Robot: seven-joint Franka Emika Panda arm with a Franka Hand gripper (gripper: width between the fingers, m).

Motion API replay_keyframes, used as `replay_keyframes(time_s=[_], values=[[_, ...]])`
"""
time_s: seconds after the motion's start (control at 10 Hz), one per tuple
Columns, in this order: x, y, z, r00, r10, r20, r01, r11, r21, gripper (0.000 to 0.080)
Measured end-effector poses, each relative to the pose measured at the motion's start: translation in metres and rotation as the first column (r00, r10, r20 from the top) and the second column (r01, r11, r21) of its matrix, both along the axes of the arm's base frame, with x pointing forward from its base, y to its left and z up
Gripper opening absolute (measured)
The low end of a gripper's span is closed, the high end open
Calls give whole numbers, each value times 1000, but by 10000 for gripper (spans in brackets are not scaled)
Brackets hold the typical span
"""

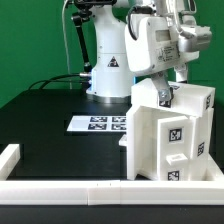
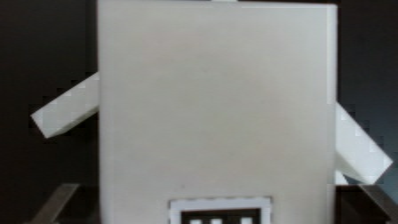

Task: Assemble cabinet

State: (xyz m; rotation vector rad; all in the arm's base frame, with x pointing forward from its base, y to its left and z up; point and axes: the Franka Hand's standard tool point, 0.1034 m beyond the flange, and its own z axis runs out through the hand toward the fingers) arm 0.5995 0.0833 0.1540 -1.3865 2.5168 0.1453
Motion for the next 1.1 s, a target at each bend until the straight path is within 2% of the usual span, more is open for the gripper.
replay_keyframes(time_s=[0.5, 0.6, 0.7, 1.0, 1.1], values=[[-1, 1, 3, 999, 42, 24, -43, 999, 13, 558], [-1, 2, 8, 998, 61, 36, -61, 998, 13, 731], [-1, 3, 13, 996, 73, 46, -74, 997, 12, 785], [3, 5, 28, 991, 105, 78, -106, 994, 7, 795], [2, 5, 27, 991, 107, 76, -108, 994, 6, 798]])
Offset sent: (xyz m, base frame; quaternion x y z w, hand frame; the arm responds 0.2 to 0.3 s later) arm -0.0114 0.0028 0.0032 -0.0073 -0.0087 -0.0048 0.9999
